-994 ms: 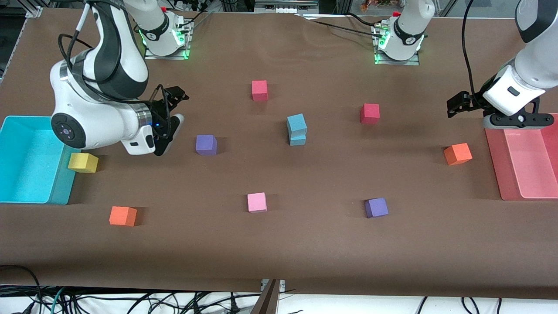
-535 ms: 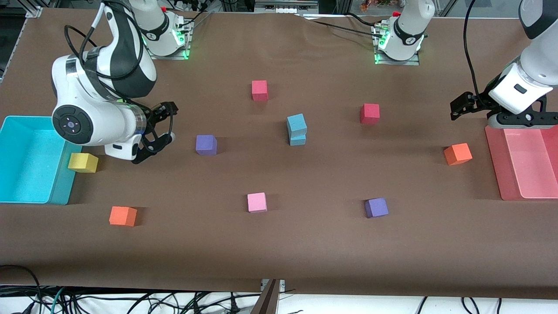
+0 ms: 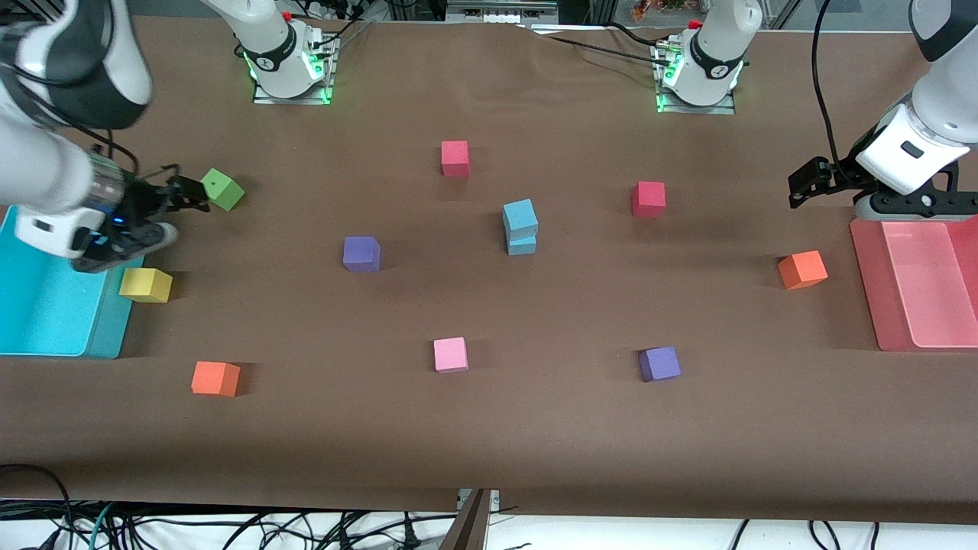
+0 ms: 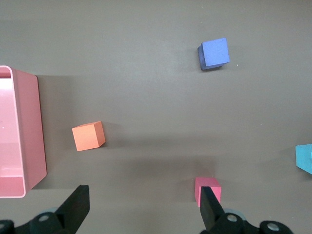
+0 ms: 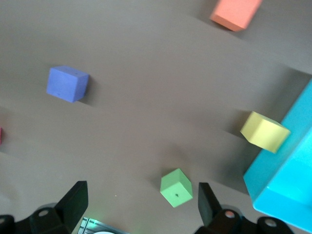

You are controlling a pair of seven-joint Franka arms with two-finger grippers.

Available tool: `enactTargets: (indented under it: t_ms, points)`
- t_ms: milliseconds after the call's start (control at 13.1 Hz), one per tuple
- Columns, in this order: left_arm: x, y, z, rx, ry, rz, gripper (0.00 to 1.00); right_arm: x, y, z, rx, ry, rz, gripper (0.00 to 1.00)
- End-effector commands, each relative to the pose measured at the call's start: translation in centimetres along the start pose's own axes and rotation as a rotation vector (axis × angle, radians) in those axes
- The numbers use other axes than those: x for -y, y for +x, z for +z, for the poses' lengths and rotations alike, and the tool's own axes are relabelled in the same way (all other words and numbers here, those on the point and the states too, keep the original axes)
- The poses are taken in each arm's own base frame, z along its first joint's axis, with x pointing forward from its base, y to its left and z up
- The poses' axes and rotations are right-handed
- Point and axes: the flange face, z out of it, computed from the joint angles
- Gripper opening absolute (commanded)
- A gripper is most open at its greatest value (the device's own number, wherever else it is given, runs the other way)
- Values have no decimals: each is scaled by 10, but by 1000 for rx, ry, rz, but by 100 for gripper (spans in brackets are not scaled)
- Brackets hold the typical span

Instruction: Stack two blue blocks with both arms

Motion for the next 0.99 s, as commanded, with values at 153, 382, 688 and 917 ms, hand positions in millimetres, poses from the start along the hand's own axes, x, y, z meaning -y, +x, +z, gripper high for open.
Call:
enactTargets:
  t_ms: [153, 382, 688, 917]
  points:
    - [3, -2, -3, 4, -11, -8, 100, -42, -32, -27, -91, -69, 84, 100]
    - [-2, -2, -2, 10, -10, -6, 100, -40, -52, -48, -74, -44, 343, 100]
    - [-2, -4, -3, 18, -4, -5, 100, -17, -68, -91, -76, -29, 514, 100]
    - [-1, -4, -2, 21, 0, -3, 100, -20, -79, -105, -59, -14, 519, 100]
